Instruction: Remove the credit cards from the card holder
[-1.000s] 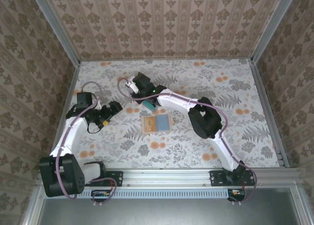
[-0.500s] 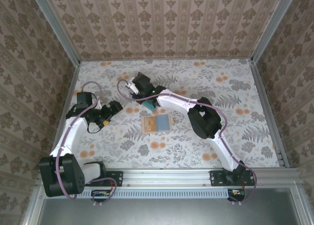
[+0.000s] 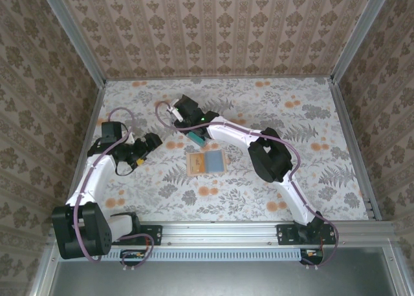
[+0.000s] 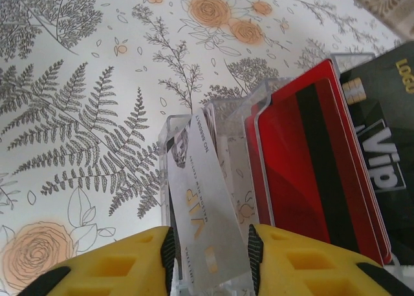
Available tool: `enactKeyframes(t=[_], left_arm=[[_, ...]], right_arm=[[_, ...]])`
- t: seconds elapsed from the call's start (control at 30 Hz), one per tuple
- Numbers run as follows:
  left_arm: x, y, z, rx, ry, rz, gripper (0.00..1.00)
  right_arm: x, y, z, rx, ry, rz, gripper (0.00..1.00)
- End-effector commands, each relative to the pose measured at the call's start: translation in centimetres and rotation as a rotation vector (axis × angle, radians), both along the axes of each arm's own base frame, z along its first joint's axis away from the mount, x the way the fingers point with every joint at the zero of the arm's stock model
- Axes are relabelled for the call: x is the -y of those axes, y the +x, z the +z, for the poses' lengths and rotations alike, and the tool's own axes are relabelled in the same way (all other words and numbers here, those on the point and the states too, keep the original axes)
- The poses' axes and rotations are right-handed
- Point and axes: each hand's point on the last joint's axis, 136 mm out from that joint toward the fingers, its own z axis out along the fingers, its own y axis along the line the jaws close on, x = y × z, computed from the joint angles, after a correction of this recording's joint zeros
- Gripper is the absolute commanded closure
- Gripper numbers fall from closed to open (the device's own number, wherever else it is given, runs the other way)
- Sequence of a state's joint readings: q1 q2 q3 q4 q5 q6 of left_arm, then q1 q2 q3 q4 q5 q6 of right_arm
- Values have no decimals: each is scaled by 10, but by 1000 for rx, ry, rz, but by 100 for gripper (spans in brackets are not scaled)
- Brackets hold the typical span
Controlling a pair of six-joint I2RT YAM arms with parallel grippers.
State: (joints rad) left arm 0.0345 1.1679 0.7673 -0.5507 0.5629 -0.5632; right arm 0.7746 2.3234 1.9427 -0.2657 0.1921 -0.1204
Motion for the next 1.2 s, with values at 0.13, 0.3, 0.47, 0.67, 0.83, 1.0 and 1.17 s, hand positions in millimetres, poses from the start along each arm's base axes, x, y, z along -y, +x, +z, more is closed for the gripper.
enactKeyframes(t=[0.13,0.3,0.47,0.67,0.83,1.0,1.17], left_arm=[[1,0,-1,6,-11,-21,0],[2,0,-2,3,-19,-25,0],[3,0,-1,3,-25,-27,0],[4,1,0,2,-30,-26,0],[4,0,-1,-1,-32,-28,0],[5,1,0,1,-37,-32,0],[5,1,-2,-2,-38,-33,0]], right_arm=[[6,-9,31,-60,116,-71,57],[11,-5,22,-178,160,-111,55],[12,-3,18,-271,227,-112,51],[9,-2,10,-323,237,-104,50],[7,1,3,-336,240,-107,57],[9,8,-3,-324,229,-124,62],[7,12,-7,-317,227,-120,64]])
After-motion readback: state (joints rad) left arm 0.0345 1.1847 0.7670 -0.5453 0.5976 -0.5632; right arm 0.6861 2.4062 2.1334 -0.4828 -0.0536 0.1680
